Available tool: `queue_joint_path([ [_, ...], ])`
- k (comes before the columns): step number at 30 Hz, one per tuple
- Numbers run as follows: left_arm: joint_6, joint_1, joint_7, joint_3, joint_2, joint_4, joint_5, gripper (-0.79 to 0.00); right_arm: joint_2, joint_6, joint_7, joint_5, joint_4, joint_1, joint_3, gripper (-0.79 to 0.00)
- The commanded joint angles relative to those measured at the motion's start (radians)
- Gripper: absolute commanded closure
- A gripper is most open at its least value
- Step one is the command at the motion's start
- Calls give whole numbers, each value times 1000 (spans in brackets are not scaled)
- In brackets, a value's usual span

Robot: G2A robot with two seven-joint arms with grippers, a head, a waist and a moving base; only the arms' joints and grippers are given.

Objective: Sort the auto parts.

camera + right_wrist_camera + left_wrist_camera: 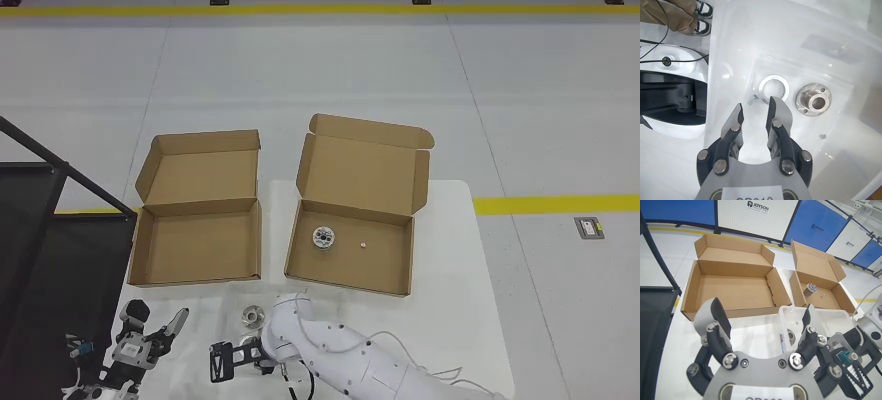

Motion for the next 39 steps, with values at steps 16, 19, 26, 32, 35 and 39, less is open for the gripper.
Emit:
queue_joint_path([
  [16, 0, 0, 0, 0, 0, 0, 0, -785, -58, 94, -139, -58, 145, 55, 2, -311],
  [19, 0, 0, 0, 0, 0, 0, 0, -785, -52, 81, -176, -79, 125, 53, 10, -311],
  [26, 2, -3, -3, 0, 0, -3, -5, -785, 21, 95, -299, -213, -36, -21, 61, -323],
  [32, -40, 7, 0, -37, 0, -21, -62, -785, 142, 87, -382, -386, -307, -190, 177, -326],
  [35, -75, 13, -13, -60, 2, -36, -73, -785, 213, 85, -464, -511, -483, -319, 265, -326],
  [39, -142, 34, -43, -74, 7, -76, -2, -785, 302, 131, -631, -704, -714, -532, 401, -351],
])
